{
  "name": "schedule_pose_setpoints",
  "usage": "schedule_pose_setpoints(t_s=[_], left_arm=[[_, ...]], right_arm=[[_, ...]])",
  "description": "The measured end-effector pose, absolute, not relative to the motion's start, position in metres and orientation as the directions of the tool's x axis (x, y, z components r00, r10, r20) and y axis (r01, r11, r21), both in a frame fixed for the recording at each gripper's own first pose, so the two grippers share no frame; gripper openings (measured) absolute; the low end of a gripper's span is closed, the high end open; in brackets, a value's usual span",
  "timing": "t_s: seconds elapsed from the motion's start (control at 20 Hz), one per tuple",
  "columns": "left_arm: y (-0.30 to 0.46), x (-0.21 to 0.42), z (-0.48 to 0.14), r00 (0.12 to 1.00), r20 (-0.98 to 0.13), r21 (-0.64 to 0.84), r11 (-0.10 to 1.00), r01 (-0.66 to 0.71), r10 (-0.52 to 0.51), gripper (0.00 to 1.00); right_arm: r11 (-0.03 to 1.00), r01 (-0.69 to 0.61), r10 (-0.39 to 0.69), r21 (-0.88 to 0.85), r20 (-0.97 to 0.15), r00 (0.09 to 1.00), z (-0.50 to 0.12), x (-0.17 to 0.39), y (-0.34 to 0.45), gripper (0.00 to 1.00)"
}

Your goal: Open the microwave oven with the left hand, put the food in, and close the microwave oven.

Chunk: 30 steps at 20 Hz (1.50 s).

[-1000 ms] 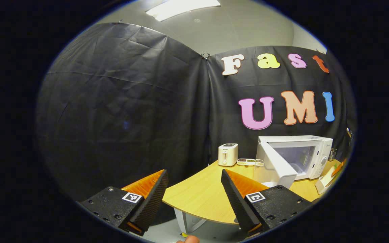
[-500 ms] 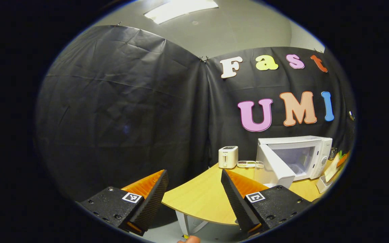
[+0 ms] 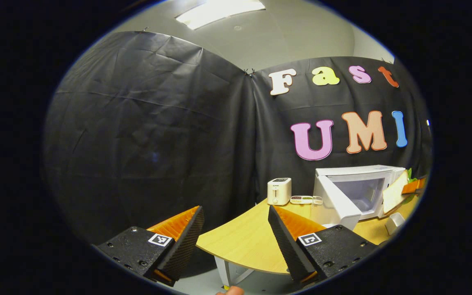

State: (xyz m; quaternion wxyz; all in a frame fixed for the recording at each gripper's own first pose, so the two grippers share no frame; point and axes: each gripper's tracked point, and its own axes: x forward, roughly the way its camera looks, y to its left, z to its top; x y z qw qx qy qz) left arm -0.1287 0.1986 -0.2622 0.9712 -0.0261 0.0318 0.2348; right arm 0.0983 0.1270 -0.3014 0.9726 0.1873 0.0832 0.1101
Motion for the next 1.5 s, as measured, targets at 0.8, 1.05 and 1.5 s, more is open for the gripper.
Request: schedule_pose_setpoints(t_s=[0.8,1.05,1.5], left_arm=[[0.199,-0.122,-0.263,0.892,-0.067,-0.042,0.892,-0.45,0.447,0.94],[0.201,-0.125,-0.258,0.892,-0.056,-0.036,0.892,-0.45,0.448,0.96],[0.199,-0.124,-0.255,0.896,-0.042,-0.045,0.895,-0.444,0.443,0.96]], right_arm=[[0.899,-0.026,0.075,0.437,-0.096,0.993,-0.36,0.266,0.187,0.34],[0.887,-0.034,0.095,0.46,-0.11,0.989,-0.364,0.3,0.202,0.34],[0.904,0.073,-0.008,0.421,-0.154,0.988,-0.39,0.334,0.17,0.39]])
